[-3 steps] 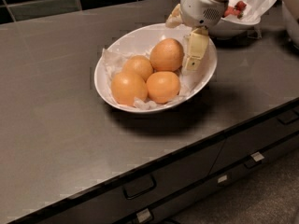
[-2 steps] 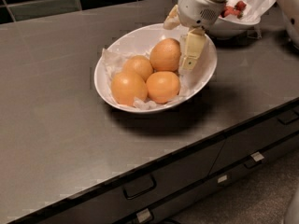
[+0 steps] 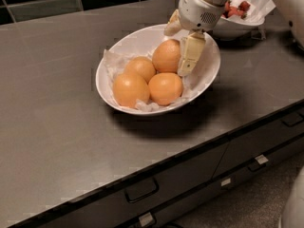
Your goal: Pick orange from white bowl
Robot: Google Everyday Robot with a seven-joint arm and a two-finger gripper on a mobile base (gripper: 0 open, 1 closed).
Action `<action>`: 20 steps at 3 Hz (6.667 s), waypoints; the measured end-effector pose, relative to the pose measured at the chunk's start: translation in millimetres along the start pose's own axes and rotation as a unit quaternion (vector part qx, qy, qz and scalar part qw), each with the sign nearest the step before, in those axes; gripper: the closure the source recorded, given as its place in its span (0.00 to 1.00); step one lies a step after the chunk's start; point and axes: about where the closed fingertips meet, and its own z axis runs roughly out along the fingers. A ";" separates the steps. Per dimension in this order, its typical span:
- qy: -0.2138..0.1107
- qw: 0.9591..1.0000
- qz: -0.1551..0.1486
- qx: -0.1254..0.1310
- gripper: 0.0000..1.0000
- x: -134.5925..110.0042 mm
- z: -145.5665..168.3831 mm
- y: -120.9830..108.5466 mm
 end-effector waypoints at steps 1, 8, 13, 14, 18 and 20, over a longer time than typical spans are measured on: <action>-0.001 1.000 0.000 -0.003 0.20 0.6 4.2 -0.2; 0.025 0.998 -0.055 0.002 0.33 6.1 17.9 0.8; 0.035 0.996 -0.079 0.031 0.39 6.0 24.5 4.4; 0.035 0.995 -0.081 0.042 0.38 6.1 33.2 5.0; 0.032 0.996 -0.077 0.045 0.51 3.7 38.8 18.5; 0.035 0.995 -0.071 0.056 0.93 4.6 28.7 17.4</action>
Offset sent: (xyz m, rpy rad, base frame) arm -0.0030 -0.0047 -0.0119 -0.0200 0.0391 0.0207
